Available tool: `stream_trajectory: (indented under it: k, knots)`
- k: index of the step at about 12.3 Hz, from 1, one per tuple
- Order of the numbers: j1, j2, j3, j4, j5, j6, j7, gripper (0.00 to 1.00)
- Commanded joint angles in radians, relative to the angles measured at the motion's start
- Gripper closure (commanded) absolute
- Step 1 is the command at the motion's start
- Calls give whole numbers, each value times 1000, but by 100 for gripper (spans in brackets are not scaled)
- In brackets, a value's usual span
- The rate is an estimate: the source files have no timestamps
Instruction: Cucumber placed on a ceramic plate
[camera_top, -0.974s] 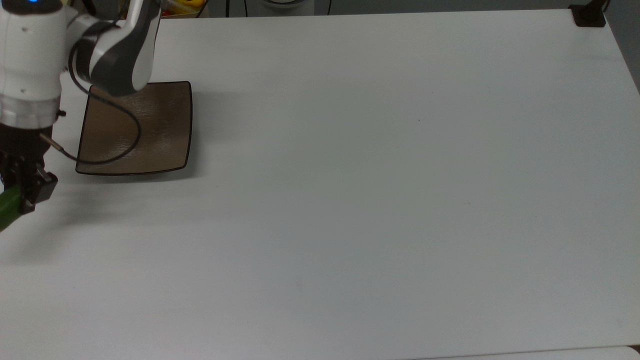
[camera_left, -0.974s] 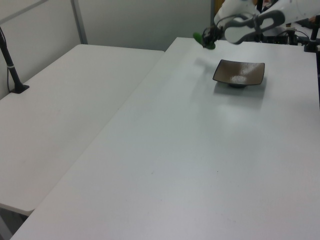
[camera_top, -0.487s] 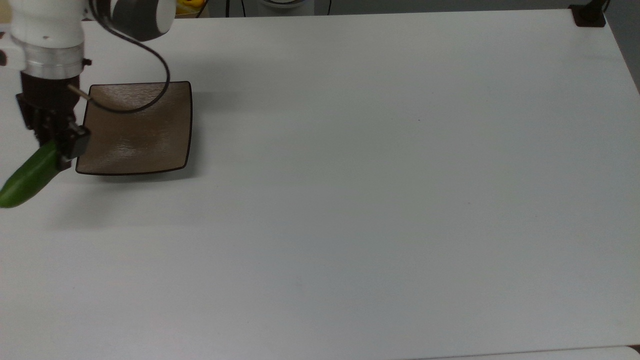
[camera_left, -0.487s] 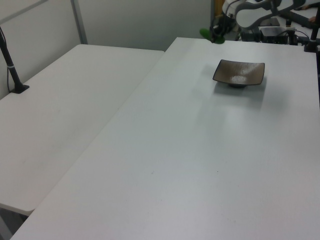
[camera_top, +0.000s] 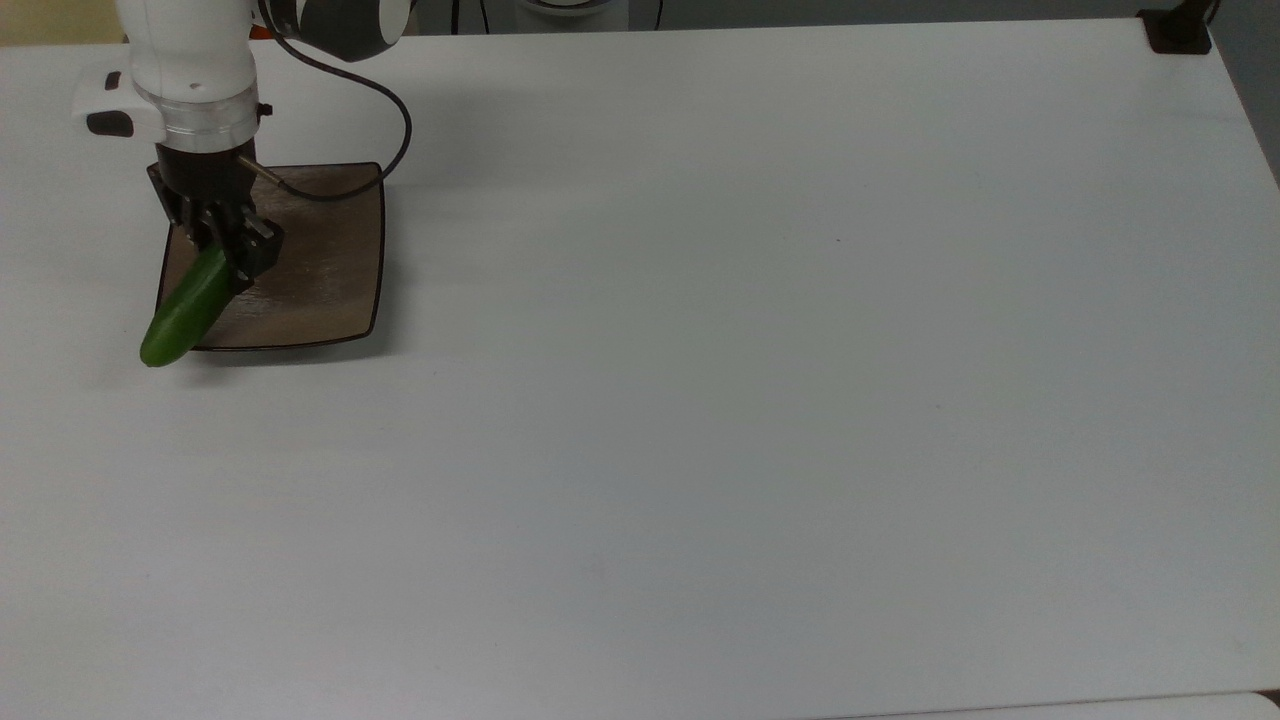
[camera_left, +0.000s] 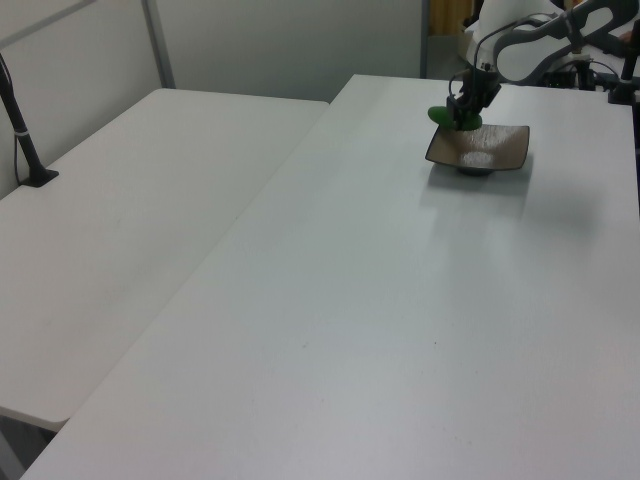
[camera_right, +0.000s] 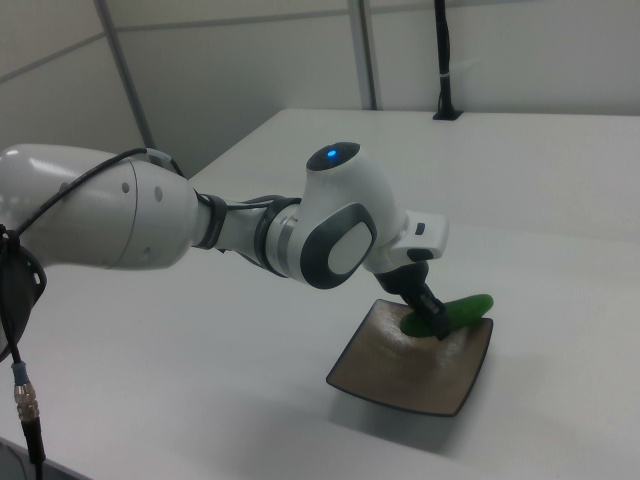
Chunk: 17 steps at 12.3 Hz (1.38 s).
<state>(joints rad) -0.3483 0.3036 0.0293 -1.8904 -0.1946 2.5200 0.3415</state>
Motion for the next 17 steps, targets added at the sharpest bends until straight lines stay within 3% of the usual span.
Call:
stream_trajectory:
  k: [1, 2, 7, 10, 13, 17]
  knots:
    - [8, -38, 0, -24, 4, -29, 21, 29]
    - [8, -37, 0, -24, 4, -29, 36, 14]
    - [9, -49, 1, 31, 4, -93, 39, 0]
    - [37, -78, 46, 131, 6, -408, -88, 0]
    - [119, -151, 58, 136, 7, -666, -234, 0]
    - [251, -208, 46, 90, 56, -711, -268, 0]
